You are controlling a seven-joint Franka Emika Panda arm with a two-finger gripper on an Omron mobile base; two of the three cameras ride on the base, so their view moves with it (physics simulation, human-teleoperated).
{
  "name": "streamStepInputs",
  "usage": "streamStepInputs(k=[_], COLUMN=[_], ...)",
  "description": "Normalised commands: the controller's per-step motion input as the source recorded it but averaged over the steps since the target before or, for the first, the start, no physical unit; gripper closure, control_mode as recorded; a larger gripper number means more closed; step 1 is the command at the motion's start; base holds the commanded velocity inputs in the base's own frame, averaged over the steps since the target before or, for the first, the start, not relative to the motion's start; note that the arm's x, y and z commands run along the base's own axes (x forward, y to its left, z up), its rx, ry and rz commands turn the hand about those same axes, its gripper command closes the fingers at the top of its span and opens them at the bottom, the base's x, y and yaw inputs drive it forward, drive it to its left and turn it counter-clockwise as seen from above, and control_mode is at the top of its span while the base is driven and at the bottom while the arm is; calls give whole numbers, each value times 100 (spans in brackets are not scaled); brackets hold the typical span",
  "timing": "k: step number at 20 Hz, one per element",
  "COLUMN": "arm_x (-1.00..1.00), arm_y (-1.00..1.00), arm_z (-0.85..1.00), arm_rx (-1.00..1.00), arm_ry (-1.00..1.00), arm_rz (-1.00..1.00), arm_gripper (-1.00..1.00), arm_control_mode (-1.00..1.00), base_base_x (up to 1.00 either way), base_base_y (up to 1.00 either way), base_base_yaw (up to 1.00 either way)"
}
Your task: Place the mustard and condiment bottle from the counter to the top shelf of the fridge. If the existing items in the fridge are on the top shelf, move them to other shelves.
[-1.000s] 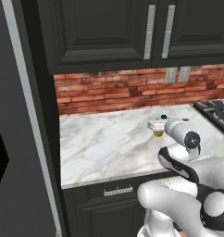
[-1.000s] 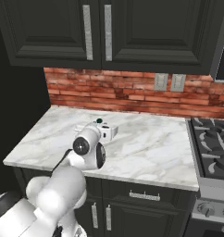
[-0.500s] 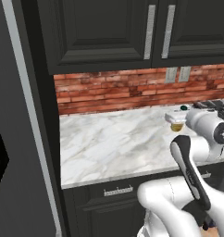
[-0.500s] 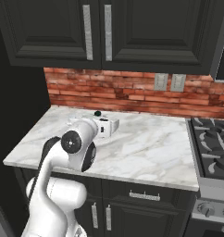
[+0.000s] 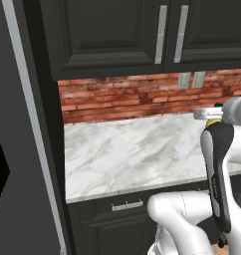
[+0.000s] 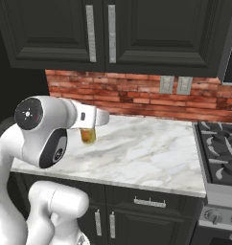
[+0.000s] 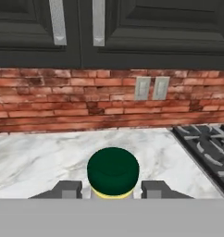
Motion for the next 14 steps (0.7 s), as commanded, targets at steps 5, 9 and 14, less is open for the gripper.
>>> streamStepInputs(k=[5,9,14], arm_x=[-30,0,-42], arm_y=[0,0,0], arm_z=[0,0,0], arm_rx=[0,0,0], arm_ry=[1,0,0], arm_rz=[0,0,1], arm_gripper=[100,100,100], arm_control_mode=[-100,-100,-100], base_base_x=[0,0,0], base_base_y=[0,0,0], base_base_yaw=[0,0,0])
